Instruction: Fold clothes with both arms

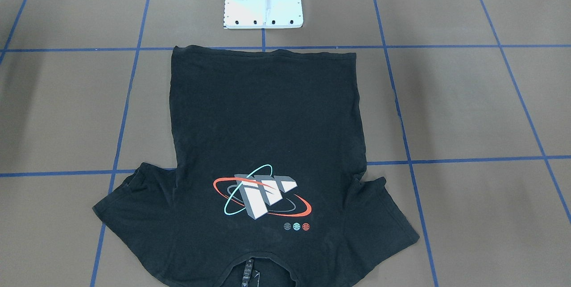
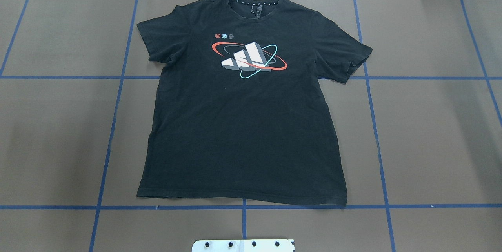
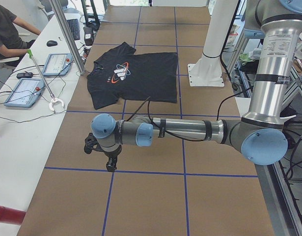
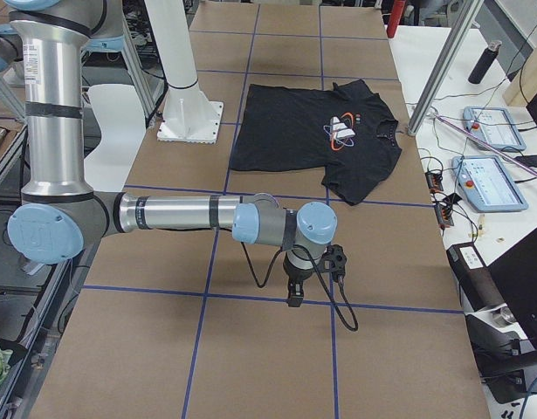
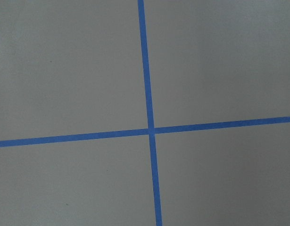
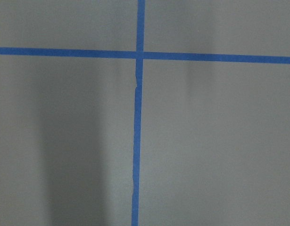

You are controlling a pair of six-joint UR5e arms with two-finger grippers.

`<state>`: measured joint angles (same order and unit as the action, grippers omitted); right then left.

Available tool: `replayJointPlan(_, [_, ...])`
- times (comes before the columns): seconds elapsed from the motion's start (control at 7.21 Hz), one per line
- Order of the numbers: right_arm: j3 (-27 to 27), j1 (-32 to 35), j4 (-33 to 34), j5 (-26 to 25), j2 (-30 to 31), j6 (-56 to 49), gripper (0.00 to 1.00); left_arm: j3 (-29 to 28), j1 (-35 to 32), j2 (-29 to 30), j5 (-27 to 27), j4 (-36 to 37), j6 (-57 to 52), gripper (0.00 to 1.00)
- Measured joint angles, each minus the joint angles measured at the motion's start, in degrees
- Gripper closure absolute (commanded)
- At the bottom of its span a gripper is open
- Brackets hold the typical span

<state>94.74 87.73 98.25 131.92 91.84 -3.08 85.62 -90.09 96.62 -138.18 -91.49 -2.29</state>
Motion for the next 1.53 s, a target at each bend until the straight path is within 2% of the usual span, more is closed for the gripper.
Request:
replayJointPlan(0.69, [0.9,0.1,0.0,0.2,-1.9,0.8,0.0,0.3,0.1,1.8,1.7,0.0,0.0,0.0])
replayJointPlan(1.11, [2.4,-0.6,-0.1,0.0,-8.7,0.8,0.0,-0.1,0.9,8.9,3.0,-0.7,-0.1,0.0])
replayJointPlan(1.53, [2.4,-5.6,-2.1,0.6,-14.1,7.0,0.0,-2.2,3.4,9.9,3.2,-8.1,0.2,0.0])
